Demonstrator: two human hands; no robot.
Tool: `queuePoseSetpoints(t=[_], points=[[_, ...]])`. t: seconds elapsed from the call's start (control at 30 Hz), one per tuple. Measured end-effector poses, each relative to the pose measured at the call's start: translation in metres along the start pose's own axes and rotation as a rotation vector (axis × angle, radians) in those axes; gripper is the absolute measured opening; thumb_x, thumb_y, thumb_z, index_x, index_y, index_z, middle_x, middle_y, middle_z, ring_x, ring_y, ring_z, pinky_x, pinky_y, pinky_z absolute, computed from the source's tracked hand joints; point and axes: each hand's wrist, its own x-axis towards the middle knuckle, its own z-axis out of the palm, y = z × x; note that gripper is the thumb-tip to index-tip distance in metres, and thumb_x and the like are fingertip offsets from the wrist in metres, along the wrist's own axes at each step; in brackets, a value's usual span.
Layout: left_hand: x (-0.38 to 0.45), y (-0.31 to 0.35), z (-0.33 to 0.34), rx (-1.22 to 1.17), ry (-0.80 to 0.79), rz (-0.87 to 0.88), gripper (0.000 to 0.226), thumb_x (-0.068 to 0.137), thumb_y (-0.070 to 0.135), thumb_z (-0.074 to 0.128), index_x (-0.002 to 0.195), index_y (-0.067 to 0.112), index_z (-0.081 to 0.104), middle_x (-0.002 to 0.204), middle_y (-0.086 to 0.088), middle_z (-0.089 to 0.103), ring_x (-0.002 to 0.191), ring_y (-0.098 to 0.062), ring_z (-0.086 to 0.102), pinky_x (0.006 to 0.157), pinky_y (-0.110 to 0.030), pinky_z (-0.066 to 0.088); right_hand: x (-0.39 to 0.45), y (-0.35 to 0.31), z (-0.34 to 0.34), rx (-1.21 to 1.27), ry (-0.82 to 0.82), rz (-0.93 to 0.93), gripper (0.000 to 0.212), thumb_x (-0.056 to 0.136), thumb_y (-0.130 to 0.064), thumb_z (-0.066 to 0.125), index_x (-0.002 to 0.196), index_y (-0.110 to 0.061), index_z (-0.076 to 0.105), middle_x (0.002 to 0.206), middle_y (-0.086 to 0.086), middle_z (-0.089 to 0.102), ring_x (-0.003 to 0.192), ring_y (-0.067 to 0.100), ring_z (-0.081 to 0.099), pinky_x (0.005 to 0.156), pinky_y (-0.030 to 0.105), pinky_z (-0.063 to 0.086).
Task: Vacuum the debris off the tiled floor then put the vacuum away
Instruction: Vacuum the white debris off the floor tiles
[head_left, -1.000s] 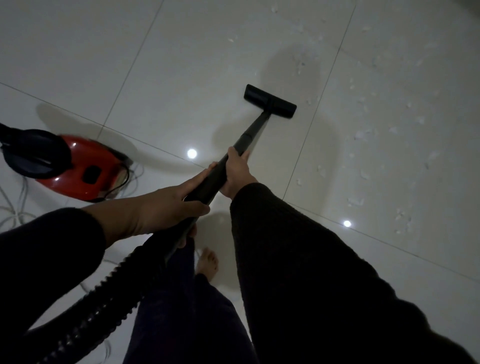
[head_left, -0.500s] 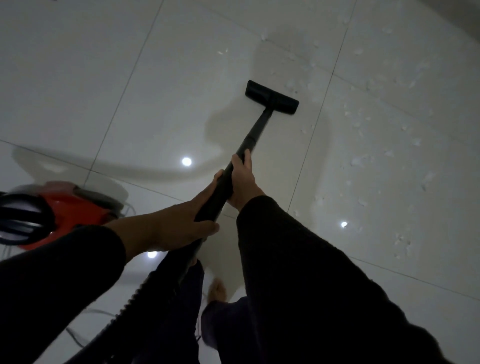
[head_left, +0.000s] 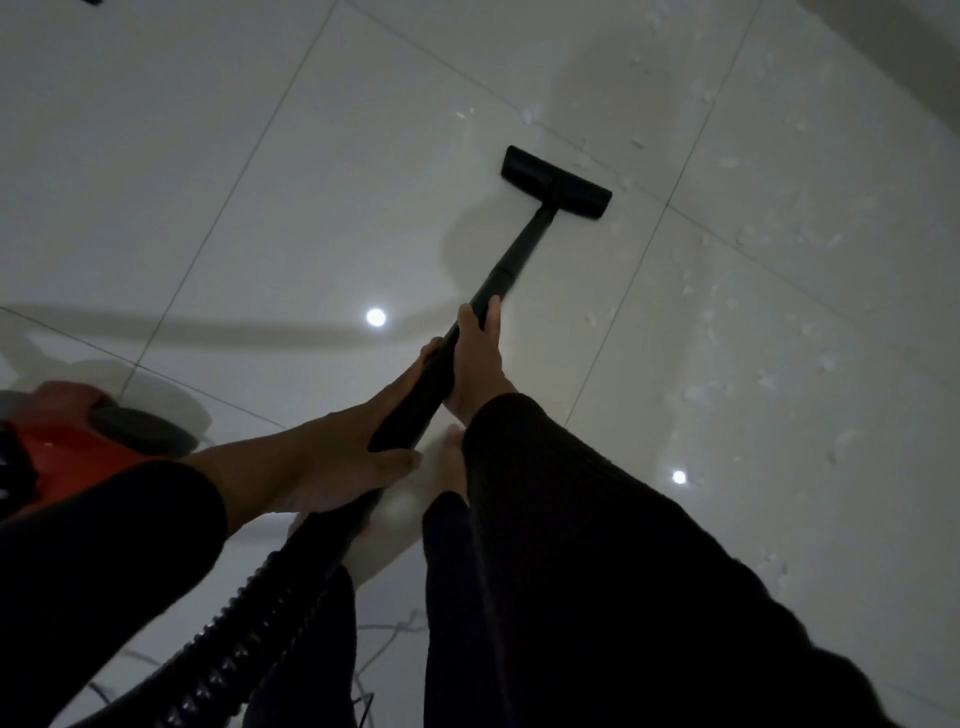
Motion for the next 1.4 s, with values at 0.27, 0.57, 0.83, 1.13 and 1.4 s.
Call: queuePoseSetpoints(t=[0.27,0.57,0.83,1.13,1.4], points=[[0.019,0.042,-0.026,0.037,0.037,-0.034,0.089,0.094,0.025,0.051,0.121,0.074,-0.018,0.131,-0.016,0.052,0.085,-0.028,0.069,0.069,-0.034,0.06,0.016,-0.048,0.017,-0.032,-0.077,0.033,0.058,0.1,-0.025,0.046,0.145,-0.053,0.023,0.069,0.004,0.045,0.048,0.012,0.047,0.05,0.027,0.049],[0.049,0.065,-0.057,-0.003,0.088,-0.04,0.077,0.096,0.03,0.046,0.126,0.069,-0.013,0.079,-0.005,0.06,0.058,-0.011,0.061,0.052,-0.017,0.049,0.04,-0.083,0.033,-0.01,-0.084,0.026,0.056,0.1,-0.025,0.046,0.145,-0.052,0.025,0.089,0.007,0.048,0.054,0.011,0.048,0.048,0.025,0.049],[0.081,0.073,-0.102,-0.096,0.057,0.009,0.075,0.096,0.031,0.045,0.132,0.068,-0.009,0.075,-0.01,0.061,0.051,-0.022,0.062,0.05,-0.025,0.053,0.075,-0.12,0.065,-0.059,-0.026,-0.005,0.055,0.101,-0.027,0.046,0.146,-0.051,0.024,0.107,0.01,0.047,0.058,0.014,0.048,0.052,0.029,0.049],[0.113,0.107,-0.188,-0.054,0.007,0.03,0.074,0.097,0.03,0.044,0.134,0.065,-0.009,0.081,-0.012,0.058,0.044,-0.008,0.056,0.048,-0.022,0.049,0.102,-0.176,0.125,0.08,0.038,0.001,0.052,0.1,-0.025,0.05,0.143,-0.049,0.033,0.09,0.006,0.048,0.062,0.014,0.047,0.046,0.021,0.049],[0.153,0.145,-0.232,-0.098,0.006,0.025,0.072,0.097,0.028,0.046,0.106,0.081,-0.002,0.077,-0.009,0.056,0.044,-0.005,0.056,0.054,-0.025,0.052,0.139,-0.232,0.147,0.041,0.077,-0.028,0.053,0.101,-0.026,0.047,0.144,-0.05,0.029,0.083,0.007,0.049,0.053,0.015,0.049,0.051,0.028,0.051]])
